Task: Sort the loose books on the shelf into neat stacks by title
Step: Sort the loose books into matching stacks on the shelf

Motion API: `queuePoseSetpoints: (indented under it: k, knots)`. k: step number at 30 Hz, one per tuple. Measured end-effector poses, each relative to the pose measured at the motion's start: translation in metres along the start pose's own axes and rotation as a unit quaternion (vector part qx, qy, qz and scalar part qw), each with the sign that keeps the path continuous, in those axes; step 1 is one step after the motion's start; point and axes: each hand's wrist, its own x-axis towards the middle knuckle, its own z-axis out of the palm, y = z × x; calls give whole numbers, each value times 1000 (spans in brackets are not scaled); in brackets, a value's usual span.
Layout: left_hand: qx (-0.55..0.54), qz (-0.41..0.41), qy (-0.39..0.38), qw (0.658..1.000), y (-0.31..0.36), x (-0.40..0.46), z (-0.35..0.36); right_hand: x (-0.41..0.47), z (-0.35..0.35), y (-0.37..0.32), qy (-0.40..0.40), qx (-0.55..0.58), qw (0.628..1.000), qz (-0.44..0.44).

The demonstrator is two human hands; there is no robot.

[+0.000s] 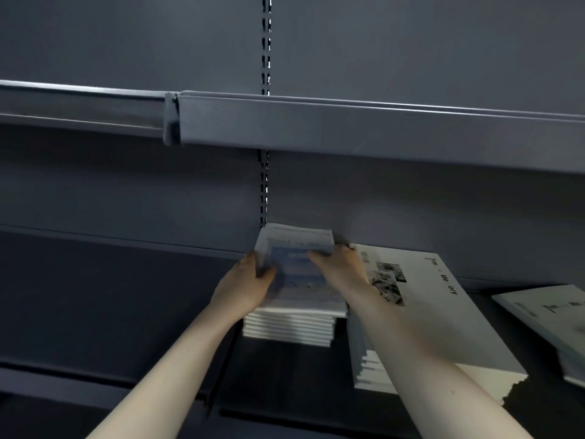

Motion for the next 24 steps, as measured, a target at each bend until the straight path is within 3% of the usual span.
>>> queuePoseSetpoints:
  k: [12, 24]
  knots:
    - [-47, -16, -54, 997, 5, 39, -3, 29, 5, -8, 14, -14, 1000, 15]
    - [-13, -31, -14, 999, 3, 46, 3, 38, 8, -5, 8, -19, 1000, 22]
